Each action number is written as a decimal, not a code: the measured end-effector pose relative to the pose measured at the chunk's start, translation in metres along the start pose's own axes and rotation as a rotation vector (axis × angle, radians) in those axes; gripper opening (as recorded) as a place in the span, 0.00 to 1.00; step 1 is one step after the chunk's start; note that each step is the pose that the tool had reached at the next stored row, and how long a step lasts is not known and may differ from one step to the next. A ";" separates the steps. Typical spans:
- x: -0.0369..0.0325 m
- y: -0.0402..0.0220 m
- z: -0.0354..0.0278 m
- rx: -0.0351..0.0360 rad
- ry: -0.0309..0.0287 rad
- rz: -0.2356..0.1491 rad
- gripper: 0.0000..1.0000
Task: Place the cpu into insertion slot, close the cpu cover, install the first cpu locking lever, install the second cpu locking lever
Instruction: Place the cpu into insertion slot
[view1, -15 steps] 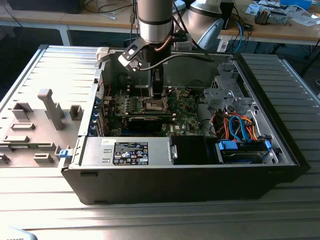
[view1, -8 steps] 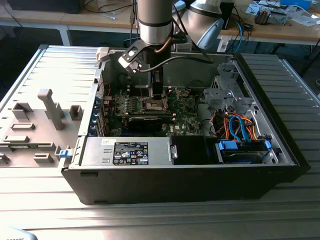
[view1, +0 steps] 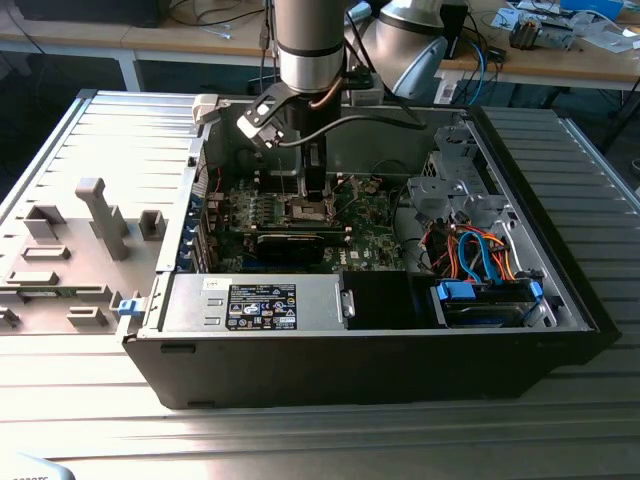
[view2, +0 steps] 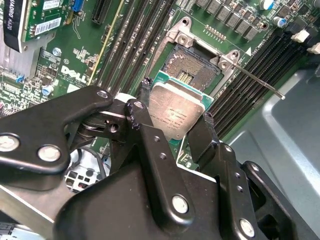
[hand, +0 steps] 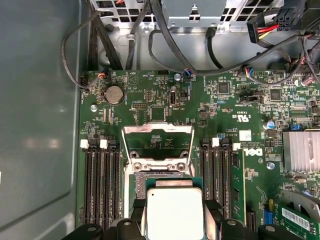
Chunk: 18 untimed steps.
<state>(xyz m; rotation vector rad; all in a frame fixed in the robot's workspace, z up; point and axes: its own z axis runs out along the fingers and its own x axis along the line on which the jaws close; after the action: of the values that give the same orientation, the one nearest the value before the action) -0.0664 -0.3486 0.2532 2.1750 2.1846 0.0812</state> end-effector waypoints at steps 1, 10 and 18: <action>0.0000 0.0000 0.0003 0.0000 0.0000 0.000 0.54; 0.0008 -0.0005 0.0061 -0.0001 -0.0011 -0.003 0.54; 0.0012 -0.0012 0.0138 -0.0002 0.0007 -0.025 0.54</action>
<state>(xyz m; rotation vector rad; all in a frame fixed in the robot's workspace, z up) -0.0665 -0.3474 0.2393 2.1472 2.2115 0.0810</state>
